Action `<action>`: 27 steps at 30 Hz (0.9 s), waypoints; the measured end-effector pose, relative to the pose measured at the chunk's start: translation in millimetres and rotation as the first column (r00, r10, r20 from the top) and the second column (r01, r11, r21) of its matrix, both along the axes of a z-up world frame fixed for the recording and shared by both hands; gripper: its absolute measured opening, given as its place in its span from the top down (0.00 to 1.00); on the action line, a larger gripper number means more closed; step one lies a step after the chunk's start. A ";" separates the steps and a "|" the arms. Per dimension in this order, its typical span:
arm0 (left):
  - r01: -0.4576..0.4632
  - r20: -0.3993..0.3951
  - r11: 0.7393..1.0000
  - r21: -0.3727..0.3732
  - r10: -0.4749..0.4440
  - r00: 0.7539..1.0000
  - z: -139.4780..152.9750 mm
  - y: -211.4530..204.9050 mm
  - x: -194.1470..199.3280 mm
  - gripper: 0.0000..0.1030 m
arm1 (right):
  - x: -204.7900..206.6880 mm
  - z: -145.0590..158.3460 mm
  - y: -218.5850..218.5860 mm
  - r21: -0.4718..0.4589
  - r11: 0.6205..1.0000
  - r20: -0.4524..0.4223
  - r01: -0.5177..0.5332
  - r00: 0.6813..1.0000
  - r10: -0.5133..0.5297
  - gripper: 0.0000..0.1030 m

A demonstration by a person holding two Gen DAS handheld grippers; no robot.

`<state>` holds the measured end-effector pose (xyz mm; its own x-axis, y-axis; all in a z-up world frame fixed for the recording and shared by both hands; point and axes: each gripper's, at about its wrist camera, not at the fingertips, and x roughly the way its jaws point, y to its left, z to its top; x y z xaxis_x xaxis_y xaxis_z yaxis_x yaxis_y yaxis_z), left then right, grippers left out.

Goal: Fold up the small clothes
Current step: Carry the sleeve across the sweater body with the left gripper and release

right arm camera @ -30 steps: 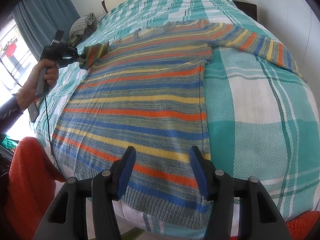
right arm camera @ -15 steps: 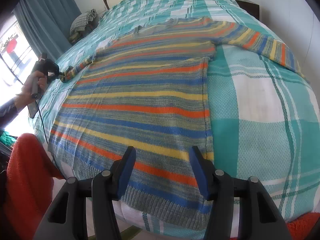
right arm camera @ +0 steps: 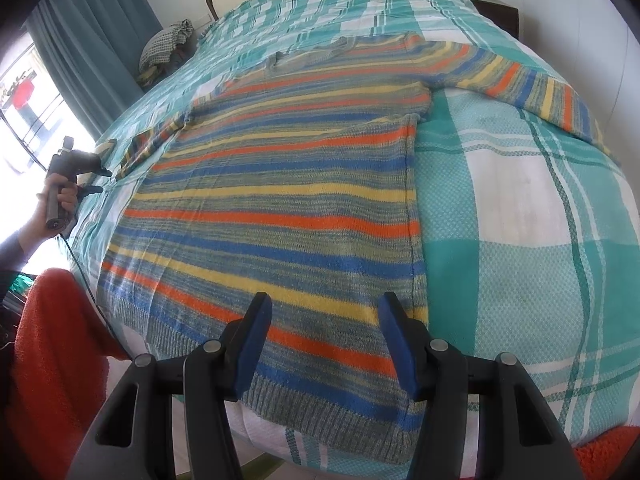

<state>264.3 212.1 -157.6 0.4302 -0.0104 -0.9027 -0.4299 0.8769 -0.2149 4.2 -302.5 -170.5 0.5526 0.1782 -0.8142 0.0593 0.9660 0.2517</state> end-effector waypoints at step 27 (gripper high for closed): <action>0.520 0.073 0.850 -0.085 -0.516 0.854 -20.3 -193.2 63.3 0.54 | -14.3 18.6 -31.8 -0.035 0.978 0.108 0.205 0.974 -0.200 0.34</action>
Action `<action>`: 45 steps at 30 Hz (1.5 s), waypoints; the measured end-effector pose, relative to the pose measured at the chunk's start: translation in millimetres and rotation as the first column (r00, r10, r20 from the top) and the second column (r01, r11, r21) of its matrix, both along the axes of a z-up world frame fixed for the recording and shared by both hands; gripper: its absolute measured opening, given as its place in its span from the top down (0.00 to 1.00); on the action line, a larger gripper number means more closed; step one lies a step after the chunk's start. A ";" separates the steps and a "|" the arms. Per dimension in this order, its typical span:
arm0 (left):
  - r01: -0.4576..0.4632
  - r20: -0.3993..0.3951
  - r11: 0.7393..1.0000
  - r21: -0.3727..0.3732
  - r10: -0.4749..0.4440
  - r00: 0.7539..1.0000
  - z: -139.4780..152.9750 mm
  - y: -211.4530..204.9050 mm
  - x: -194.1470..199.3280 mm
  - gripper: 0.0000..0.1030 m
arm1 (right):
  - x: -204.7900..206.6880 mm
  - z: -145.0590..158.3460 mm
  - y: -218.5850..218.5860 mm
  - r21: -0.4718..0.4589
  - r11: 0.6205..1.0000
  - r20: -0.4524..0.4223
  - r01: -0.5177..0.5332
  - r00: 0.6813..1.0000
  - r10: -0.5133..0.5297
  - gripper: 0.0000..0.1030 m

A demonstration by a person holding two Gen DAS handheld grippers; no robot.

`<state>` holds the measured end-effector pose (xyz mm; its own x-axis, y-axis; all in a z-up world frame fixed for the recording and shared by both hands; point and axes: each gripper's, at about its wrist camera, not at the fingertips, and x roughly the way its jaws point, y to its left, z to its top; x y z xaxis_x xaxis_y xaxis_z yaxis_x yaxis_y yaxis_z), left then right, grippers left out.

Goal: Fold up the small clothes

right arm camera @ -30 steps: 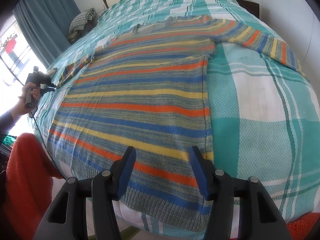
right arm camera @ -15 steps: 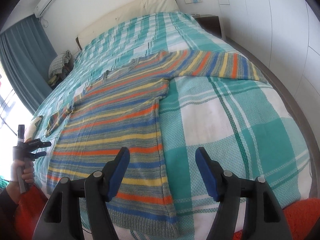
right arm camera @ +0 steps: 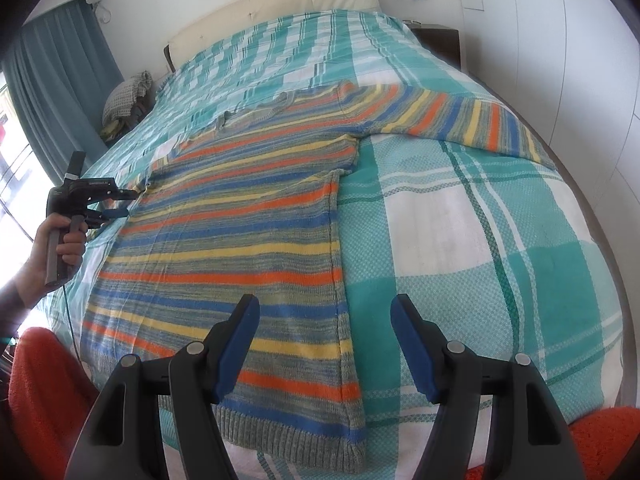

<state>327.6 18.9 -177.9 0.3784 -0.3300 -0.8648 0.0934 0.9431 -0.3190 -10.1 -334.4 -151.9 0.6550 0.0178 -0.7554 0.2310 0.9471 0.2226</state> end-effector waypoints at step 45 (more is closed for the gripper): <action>-0.140 0.100 0.945 0.294 0.115 0.988 -29.4 109.3 -133.0 0.00 | 20.6 -37.6 -95.9 -0.111 0.936 -0.169 0.334 0.922 -0.349 0.11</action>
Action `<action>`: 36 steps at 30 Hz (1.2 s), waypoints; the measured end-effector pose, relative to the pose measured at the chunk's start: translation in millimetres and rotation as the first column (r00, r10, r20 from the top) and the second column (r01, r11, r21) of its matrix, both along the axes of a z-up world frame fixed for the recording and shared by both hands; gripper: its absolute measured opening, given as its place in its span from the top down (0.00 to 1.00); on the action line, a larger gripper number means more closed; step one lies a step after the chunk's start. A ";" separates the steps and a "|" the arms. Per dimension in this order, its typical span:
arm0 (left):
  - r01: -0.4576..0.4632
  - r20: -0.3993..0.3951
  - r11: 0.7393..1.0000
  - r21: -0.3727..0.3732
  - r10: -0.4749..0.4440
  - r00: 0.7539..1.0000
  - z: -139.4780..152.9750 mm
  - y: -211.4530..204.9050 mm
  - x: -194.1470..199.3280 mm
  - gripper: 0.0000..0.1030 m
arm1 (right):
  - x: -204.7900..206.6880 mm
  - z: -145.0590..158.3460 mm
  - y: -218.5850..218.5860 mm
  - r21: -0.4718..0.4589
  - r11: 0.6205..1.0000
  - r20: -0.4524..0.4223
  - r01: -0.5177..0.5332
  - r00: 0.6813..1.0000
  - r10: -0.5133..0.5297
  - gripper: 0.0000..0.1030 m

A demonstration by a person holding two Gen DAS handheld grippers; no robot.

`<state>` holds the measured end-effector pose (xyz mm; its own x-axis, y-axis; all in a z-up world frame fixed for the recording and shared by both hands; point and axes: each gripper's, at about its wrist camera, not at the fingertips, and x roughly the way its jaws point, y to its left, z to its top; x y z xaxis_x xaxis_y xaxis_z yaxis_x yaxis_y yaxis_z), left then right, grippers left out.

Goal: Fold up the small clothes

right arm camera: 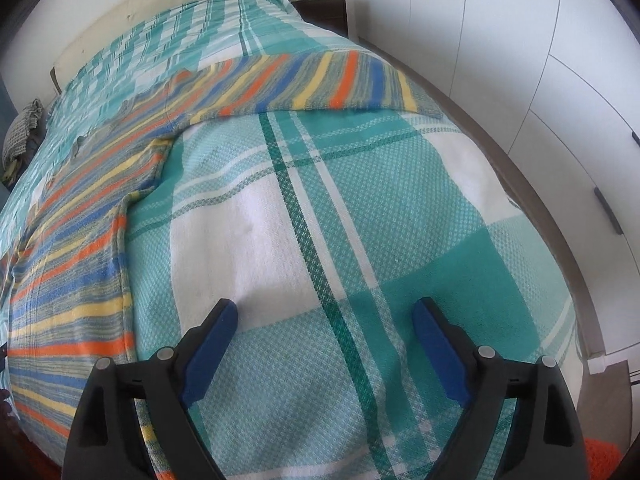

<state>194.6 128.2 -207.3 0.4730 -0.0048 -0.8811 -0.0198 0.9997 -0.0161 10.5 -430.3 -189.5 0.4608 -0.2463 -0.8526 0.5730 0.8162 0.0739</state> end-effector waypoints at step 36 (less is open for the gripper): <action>0.019 -0.006 0.997 0.071 -0.018 1.000 -4.6 -10.2 -1.9 0.01 | 10.1 -9.8 20.1 -0.087 0.995 -0.057 -0.044 0.998 0.039 0.00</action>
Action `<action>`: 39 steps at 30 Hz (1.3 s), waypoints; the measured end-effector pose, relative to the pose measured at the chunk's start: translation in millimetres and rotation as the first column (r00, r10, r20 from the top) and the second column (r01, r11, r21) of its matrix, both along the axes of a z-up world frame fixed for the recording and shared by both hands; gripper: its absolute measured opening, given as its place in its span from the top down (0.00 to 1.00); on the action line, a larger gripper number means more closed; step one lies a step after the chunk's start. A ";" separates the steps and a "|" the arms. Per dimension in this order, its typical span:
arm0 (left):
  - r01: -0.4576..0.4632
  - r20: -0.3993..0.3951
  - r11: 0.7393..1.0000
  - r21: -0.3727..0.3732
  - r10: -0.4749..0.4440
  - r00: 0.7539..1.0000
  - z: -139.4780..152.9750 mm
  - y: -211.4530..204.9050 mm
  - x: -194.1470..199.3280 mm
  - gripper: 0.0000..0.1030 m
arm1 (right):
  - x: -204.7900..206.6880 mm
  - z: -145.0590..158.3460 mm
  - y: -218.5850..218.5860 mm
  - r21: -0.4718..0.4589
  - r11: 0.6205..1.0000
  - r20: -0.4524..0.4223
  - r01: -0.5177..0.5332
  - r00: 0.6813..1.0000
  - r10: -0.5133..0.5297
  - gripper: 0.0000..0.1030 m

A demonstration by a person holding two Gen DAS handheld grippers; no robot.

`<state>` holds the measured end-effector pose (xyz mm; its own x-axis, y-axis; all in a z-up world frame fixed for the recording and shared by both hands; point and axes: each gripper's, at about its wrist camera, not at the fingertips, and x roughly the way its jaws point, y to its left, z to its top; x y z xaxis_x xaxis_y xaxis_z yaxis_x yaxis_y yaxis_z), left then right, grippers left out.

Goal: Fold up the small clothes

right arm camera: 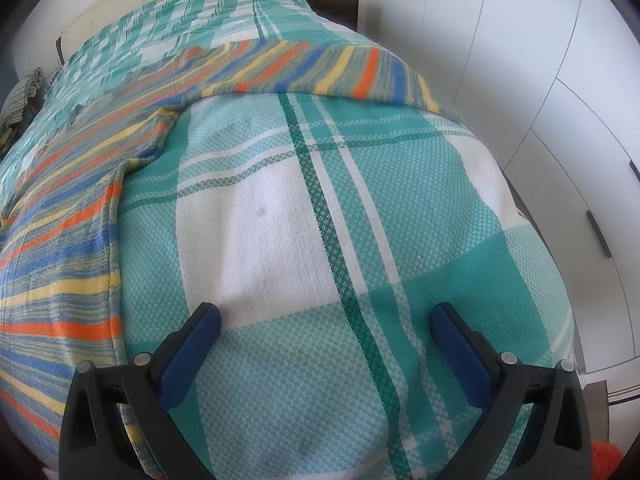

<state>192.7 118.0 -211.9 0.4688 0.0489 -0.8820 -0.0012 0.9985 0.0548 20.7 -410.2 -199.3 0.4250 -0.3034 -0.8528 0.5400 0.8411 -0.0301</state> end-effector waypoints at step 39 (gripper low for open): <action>0.004 0.009 1.000 0.007 -0.004 1.000 -0.1 -0.6 -0.3 0.01 | 0.1 0.5 0.8 -0.003 1.000 -0.001 0.002 1.000 -0.002 0.00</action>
